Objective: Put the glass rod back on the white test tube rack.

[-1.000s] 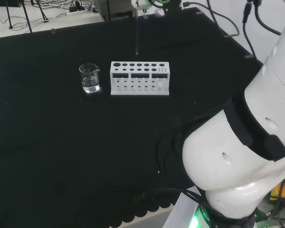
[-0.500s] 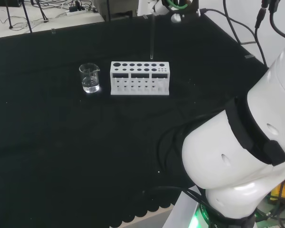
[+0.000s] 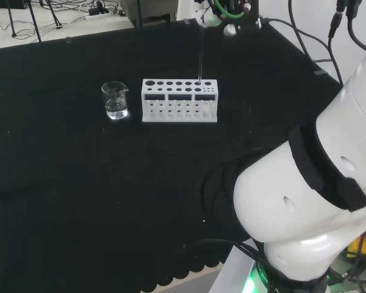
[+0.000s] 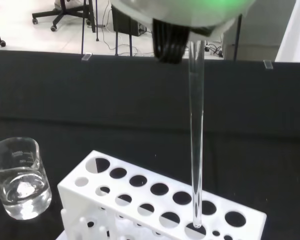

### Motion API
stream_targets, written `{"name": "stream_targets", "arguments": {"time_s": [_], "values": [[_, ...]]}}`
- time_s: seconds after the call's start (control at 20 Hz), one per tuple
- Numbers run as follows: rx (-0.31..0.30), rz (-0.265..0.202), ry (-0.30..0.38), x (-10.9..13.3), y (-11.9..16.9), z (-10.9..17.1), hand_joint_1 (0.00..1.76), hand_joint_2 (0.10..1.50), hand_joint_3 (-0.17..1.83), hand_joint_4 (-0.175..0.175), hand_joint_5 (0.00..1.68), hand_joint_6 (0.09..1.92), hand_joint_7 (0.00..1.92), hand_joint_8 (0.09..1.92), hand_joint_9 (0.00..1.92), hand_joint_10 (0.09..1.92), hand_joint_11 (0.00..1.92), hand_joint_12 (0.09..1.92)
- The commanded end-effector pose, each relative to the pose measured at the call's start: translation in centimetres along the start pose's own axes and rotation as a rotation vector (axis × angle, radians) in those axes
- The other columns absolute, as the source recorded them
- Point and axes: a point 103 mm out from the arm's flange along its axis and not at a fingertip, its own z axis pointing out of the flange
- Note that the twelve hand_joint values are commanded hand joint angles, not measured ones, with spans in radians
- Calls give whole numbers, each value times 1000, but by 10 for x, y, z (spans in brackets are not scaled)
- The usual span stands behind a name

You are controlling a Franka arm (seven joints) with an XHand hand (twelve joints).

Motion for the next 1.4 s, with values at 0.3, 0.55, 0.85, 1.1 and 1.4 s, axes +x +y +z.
{"name": "stream_targets", "arguments": {"time_s": [0.3, 0.55, 0.85, 1.1, 1.4], "values": [[6, 11, 15, 0, 9, 14, 1311, 681, 744, -175, 1095, 736, 1190, 1144, 1711, 855, 1681, 782], [7, 14, 15, 2, 11, 20, 1311, 681, 744, -175, 1095, 736, 1190, 1145, 1711, 856, 1681, 782], [26, 21, 29, -3, 12, 31, 1311, 681, 744, -175, 1095, 736, 1190, 1144, 1712, 856, 1681, 782], [46, 31, 34, -12, 10, 45, 1311, 680, 744, -175, 1095, 736, 1190, 1144, 1712, 855, 1682, 782], [69, 32, 51, -17, 12, 62, 1311, 680, 745, -175, 1096, 736, 1191, 1144, 1712, 855, 1682, 783]]}}
